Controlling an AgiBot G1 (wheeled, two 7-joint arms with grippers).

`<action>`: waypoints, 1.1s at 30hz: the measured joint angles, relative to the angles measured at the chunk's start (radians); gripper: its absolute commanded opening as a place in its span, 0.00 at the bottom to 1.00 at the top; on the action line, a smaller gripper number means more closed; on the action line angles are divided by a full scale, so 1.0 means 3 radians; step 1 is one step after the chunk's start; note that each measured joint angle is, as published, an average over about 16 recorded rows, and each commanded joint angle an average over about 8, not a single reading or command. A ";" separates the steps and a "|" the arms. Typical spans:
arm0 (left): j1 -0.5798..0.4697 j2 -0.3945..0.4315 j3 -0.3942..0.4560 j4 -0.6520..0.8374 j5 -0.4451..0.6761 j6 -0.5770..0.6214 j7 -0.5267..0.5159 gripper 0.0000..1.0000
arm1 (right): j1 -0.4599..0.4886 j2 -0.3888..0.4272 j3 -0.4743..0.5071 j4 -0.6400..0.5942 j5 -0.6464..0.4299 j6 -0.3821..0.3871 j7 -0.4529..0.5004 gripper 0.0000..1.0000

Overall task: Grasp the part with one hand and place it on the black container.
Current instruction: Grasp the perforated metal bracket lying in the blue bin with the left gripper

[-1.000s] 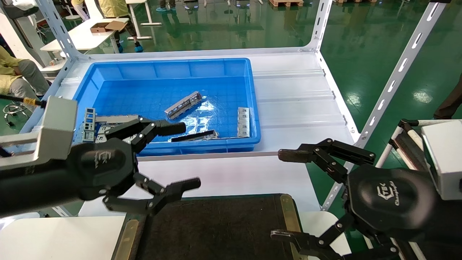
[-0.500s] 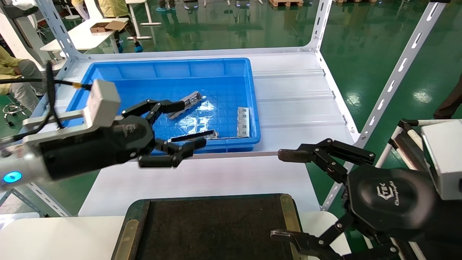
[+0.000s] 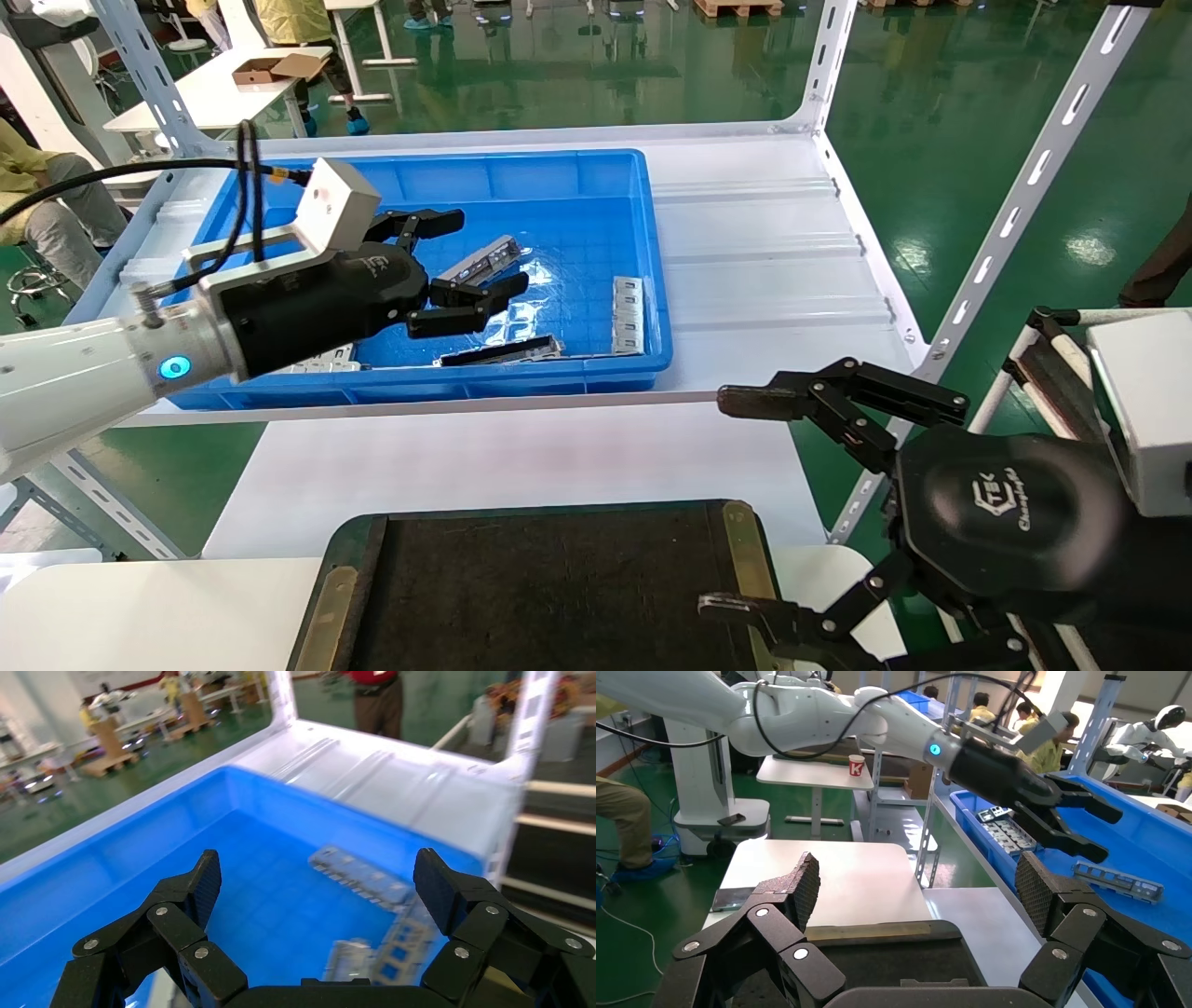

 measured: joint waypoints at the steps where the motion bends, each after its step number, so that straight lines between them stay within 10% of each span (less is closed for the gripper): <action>1: -0.0040 0.0046 0.0007 0.0100 0.0023 -0.0034 0.0041 1.00 | 0.0000 0.0000 0.0000 0.0000 0.0000 0.0000 0.0000 1.00; 21: -0.0647 0.0714 0.0026 0.1729 0.0224 -0.0709 0.0868 0.96 | 0.0000 0.0000 0.0000 0.0000 0.0000 0.0000 0.0000 0.99; 29: -0.0719 0.0831 -0.0030 0.2062 0.0176 -0.0913 0.1182 0.04 | 0.0000 0.0000 -0.0001 0.0000 0.0000 0.0000 0.0000 0.04; 33: -0.0735 0.0865 -0.0057 0.2168 0.0146 -0.0974 0.1302 0.00 | 0.0000 0.0000 -0.0001 0.0000 0.0000 0.0000 0.0000 0.00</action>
